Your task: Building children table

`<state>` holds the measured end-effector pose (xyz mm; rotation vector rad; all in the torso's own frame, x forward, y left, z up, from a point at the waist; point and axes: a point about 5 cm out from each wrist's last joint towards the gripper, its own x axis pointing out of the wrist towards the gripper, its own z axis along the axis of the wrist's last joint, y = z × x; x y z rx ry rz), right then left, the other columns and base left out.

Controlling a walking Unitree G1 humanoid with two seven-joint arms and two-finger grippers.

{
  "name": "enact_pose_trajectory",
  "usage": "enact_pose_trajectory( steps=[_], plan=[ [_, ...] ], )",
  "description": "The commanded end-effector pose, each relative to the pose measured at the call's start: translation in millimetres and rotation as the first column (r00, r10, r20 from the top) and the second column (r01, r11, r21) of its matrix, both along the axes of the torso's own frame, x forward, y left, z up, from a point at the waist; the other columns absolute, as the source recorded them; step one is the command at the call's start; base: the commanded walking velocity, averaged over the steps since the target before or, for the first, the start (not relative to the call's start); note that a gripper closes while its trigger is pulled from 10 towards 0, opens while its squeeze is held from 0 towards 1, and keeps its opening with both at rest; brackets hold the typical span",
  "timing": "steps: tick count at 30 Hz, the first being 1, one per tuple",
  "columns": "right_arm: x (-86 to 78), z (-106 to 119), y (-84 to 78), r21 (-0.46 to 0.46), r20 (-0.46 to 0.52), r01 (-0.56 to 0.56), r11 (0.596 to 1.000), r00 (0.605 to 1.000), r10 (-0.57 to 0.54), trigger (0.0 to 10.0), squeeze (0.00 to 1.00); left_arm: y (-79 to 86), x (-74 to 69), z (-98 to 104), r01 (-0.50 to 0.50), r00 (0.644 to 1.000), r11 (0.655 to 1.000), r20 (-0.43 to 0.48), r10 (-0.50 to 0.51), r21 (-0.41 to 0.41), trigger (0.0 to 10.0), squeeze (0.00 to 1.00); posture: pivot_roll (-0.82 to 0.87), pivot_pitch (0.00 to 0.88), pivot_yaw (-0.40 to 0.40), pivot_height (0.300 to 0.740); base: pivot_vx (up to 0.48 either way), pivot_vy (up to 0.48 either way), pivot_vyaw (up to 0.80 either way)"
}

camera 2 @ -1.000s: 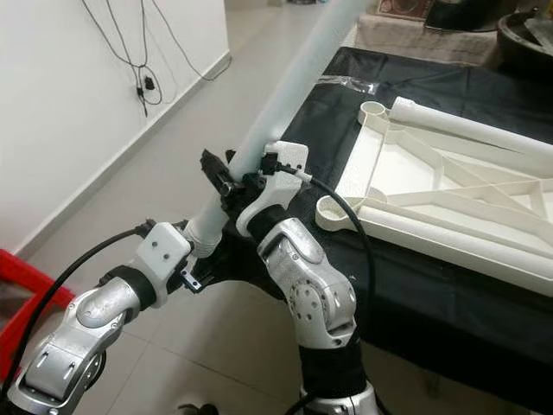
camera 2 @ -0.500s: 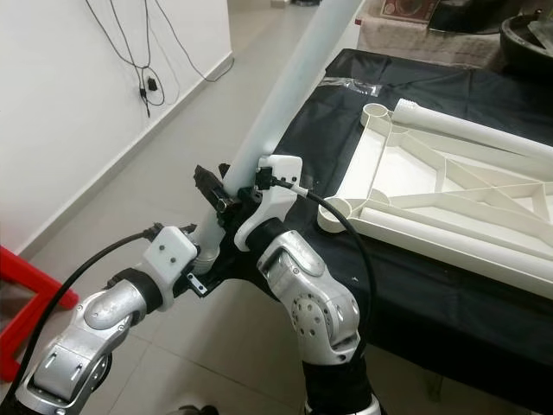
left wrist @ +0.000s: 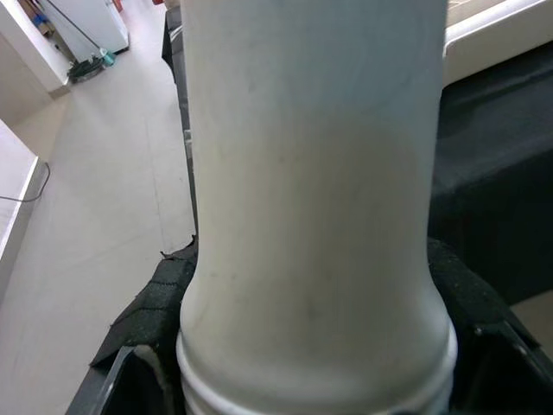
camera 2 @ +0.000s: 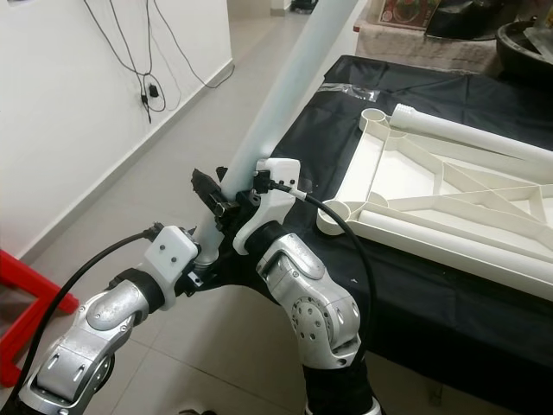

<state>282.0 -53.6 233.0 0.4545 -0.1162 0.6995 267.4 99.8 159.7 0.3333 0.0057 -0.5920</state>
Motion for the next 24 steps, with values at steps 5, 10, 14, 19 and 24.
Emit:
enact_pose_trajectory(
  steps=[5,10,14,19,24],
  plan=[
    [-2.6,0,-1.0,-0.033,0.049,-0.02,0.999,0.999,0.021,10.0,1.0,-1.4,-9.2,-10,0.042,0.997,0.999,-0.062,-0.044,-0.021,10.0,0.0,0.11,0.109,0.018,0.74,0.0,0.0,0.0],
    [4.1,0,-14.2,-0.037,0.06,-0.05,0.998,0.997,0.052,10.0,0.0,0.9,-22.0,-7,0.167,0.979,0.979,-0.1,-0.179,-0.119,10.0,0.0,0.12,0.115,0.011,0.74,0.0,0.0,0.0],
    [6.4,-2,-22.0,-0.026,0.052,-0.095,0.995,0.994,0.097,10.0,0.0,6.9,-26.2,-6,0.21,0.966,0.967,-0.121,-0.228,-0.144,10.0,0.0,0.12,0.12,0.011,0.74,0.0,0.0,0.0],
    [-1.5,-3,-27.5,0.005,0.039,-0.289,0.957,0.957,0.289,10.0,0.0,15.1,-35.7,-7,0.294,0.922,0.933,-0.197,-0.334,-0.206,10.0,0.0,0.12,0.128,0.013,0.74,0.0,0.0,0.0],
    [-8.9,-3,-26.7,-0.027,0.05,-0.395,0.918,0.917,0.396,10.0,0.0,14.8,-44.8,-10,0.362,0.88,0.904,-0.235,-0.412,-0.228,10.0,0.0,0.12,0.131,0.015,0.74,0.0,0.0,0.0]
  ],
)
